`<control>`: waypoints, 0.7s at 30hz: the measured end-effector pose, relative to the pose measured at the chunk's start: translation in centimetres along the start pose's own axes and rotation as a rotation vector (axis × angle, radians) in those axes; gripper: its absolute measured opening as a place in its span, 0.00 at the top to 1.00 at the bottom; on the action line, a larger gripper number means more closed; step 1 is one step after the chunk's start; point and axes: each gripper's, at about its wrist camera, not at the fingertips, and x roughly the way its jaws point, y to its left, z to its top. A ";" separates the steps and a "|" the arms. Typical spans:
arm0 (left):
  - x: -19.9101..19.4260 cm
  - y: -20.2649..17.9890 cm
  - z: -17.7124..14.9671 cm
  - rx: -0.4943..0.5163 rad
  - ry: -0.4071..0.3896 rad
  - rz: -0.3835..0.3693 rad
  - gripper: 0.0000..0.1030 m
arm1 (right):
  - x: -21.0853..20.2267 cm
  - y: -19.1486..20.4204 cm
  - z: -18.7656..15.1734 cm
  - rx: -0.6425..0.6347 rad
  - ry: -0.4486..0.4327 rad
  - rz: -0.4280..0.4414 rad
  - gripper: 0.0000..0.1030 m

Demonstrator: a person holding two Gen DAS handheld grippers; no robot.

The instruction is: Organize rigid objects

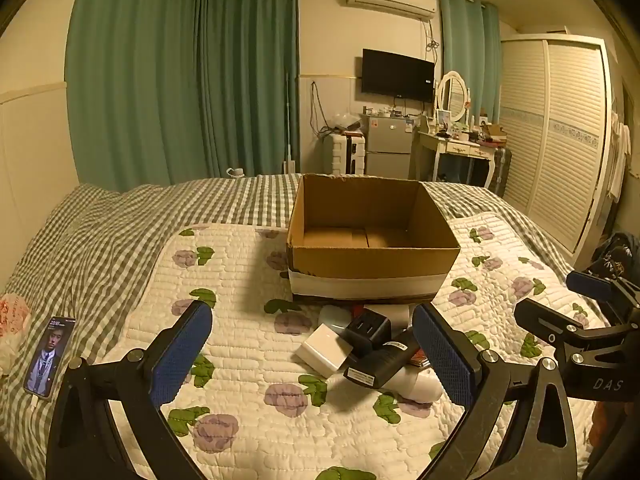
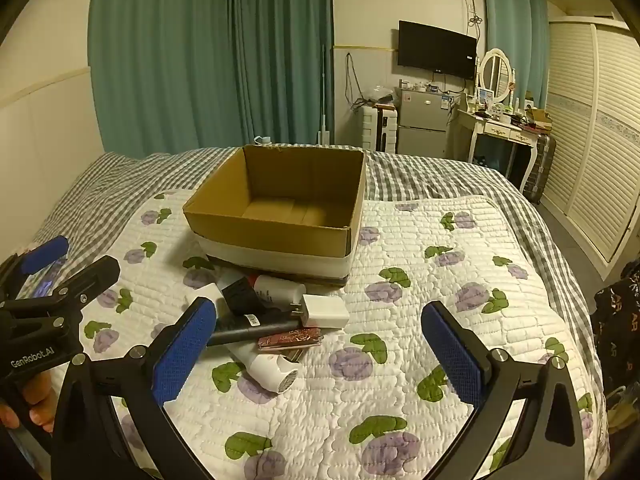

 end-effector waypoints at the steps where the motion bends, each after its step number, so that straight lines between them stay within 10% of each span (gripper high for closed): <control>1: -0.1 -0.1 -0.1 0.002 -0.002 0.001 0.01 | 0.0 0.0 0.0 0.000 0.000 0.001 0.00; 21: 0.1 0.3 0.0 0.009 -0.011 0.009 0.01 | 0.1 0.1 -0.1 -0.001 0.005 0.003 0.00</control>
